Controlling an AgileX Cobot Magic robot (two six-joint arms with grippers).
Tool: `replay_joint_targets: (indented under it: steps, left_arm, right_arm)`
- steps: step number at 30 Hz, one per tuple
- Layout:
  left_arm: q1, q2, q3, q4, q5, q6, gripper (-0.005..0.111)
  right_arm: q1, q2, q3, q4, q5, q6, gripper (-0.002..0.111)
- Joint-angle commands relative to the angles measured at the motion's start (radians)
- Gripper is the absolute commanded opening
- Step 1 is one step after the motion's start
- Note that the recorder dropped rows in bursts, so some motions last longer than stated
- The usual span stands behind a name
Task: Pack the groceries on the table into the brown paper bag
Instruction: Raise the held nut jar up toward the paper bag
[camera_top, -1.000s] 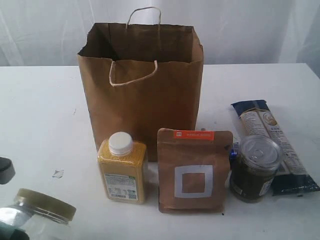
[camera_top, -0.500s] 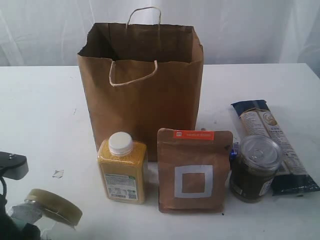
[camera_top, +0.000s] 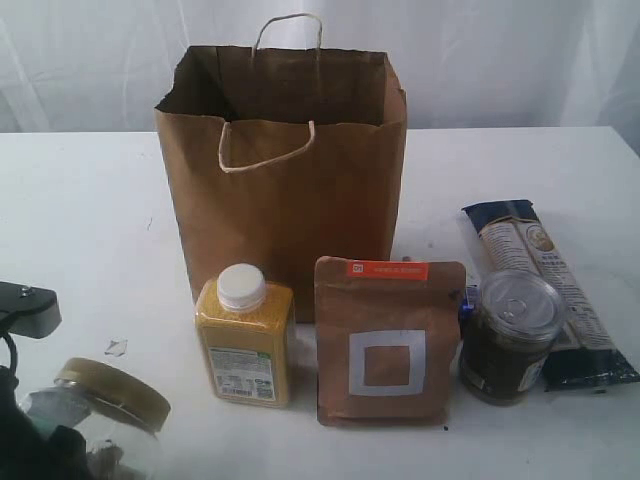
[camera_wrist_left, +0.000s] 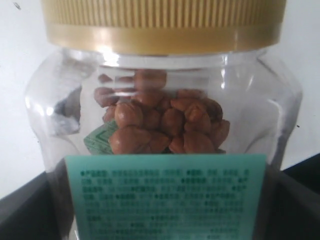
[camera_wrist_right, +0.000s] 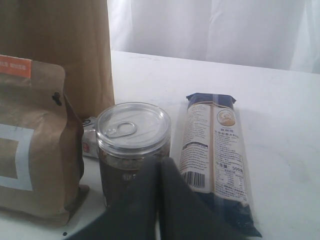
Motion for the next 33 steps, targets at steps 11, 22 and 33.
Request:
replay_joint_targets:
  steps: [11,22,33]
  left_arm:
    - [-0.047,0.051,-0.012,0.081,0.000,-0.088,0.105]
    - [-0.047,0.073,-0.013,0.131,0.005,-0.101,0.105]
    - [-0.047,0.111,-0.013,0.136,-0.007,-0.099,0.105]
  right_arm:
    - [-0.004,-0.006,0.005,0.000,-0.009,0.005,0.000]
    - [-0.004,-0.006,0.005,0.000,-0.011,0.005,0.000]
    - [-0.004,-0.006,0.005,0.000,-0.009,0.005,0.000]
